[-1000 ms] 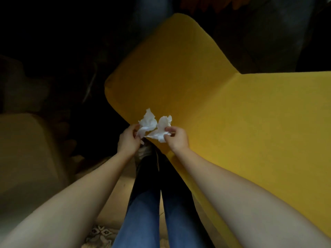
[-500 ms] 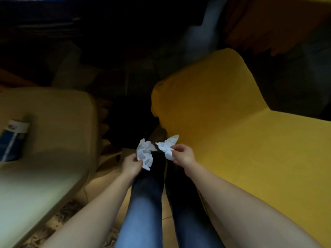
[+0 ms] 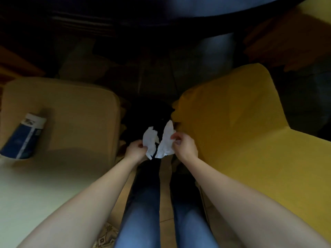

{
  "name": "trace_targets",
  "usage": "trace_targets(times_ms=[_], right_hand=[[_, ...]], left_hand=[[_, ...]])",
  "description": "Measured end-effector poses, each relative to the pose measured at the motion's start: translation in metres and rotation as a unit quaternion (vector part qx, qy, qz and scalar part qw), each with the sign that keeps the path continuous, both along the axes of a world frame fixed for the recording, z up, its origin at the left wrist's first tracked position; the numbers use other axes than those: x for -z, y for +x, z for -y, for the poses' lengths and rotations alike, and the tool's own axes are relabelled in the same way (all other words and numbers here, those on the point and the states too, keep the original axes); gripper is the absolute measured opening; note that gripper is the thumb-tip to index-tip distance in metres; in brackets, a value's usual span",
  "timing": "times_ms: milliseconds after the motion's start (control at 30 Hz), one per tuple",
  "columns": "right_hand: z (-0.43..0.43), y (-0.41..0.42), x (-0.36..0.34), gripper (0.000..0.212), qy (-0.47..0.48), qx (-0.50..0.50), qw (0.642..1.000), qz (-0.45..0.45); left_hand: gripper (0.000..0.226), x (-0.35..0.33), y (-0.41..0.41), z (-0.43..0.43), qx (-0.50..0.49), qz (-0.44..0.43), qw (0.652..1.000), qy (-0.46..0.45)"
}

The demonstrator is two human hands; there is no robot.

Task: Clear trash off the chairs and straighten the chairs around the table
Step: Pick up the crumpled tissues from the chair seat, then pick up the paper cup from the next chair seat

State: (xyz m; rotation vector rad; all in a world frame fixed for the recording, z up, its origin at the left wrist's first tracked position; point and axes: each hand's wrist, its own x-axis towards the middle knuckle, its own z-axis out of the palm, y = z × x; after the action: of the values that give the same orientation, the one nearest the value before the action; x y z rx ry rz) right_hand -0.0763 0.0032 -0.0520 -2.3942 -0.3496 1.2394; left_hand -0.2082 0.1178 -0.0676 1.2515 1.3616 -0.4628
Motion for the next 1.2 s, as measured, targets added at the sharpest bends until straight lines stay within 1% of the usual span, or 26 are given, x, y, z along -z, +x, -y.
trace_targets(times_ms=[67, 167, 200, 267, 333, 400, 500, 567, 700, 833, 933, 1033, 1133, 1200], right_hand=[[-0.018, -0.002, 0.002, 0.026, 0.001, -0.020, 1.000, -0.002], [-0.044, -0.007, 0.007, 0.036, -0.005, -0.056, 0.998, -0.043], [-0.051, -0.010, 0.009, 0.036, -0.006, -0.063, 0.997, -0.052], [-0.063, -0.017, 0.009, 0.029, 0.004, -0.078, 0.995, -0.056], [-0.071, -0.023, 0.008, 0.029, -0.002, -0.098, 0.994, -0.056], [-0.075, -0.029, 0.008, 0.033, -0.035, -0.121, 0.991, -0.054], [-0.077, -0.038, 0.009, 0.044, -0.057, -0.117, 0.989, -0.071], [-0.077, -0.042, 0.008, 0.047, -0.059, -0.120, 0.988, -0.078], [-0.079, -0.049, 0.002, 0.046, -0.066, -0.142, 0.985, -0.072], [-0.082, -0.053, -0.002, 0.042, -0.058, -0.180, 0.979, -0.073], [-0.085, -0.050, -0.004, 0.039, -0.059, -0.229, 0.969, -0.078], [-0.096, -0.043, -0.009, 0.034, -0.057, -0.271, 0.957, -0.085], [-0.118, -0.036, -0.008, 0.030, -0.060, -0.298, 0.947, -0.100], [-0.138, -0.033, 0.000, 0.033, -0.071, -0.323, 0.937, -0.109]], left_hand=[[0.018, 0.003, 0.001, -0.016, 0.000, 0.013, 0.999, -0.029], [0.041, 0.005, 0.003, -0.037, 0.048, 0.017, 0.997, -0.058], [0.047, 0.006, 0.001, -0.043, 0.051, 0.013, 0.997, -0.056], [0.054, 0.010, -0.007, -0.052, 0.041, 0.003, 0.998, -0.045], [0.053, 0.012, -0.019, -0.058, 0.011, -0.004, 0.999, -0.044], [0.051, 0.012, -0.033, -0.062, -0.025, -0.013, 0.999, -0.045], [0.045, 0.012, -0.054, -0.067, -0.030, -0.028, 0.999, -0.015], [0.041, 0.010, -0.063, -0.069, -0.050, -0.022, 0.999, -0.002], [0.039, -0.004, -0.073, -0.068, -0.076, -0.020, 0.996, 0.038], [0.038, -0.014, -0.077, -0.060, -0.093, -0.003, 0.994, 0.048], [0.034, -0.025, -0.079, -0.056, -0.147, -0.014, 0.986, 0.073], [0.033, -0.036, -0.086, -0.054, -0.220, -0.032, 0.971, 0.089], [0.031, -0.038, -0.096, -0.057, -0.307, -0.047, 0.945, 0.098], [0.029, -0.034, -0.104, -0.062, -0.383, -0.050, 0.919, 0.083]])
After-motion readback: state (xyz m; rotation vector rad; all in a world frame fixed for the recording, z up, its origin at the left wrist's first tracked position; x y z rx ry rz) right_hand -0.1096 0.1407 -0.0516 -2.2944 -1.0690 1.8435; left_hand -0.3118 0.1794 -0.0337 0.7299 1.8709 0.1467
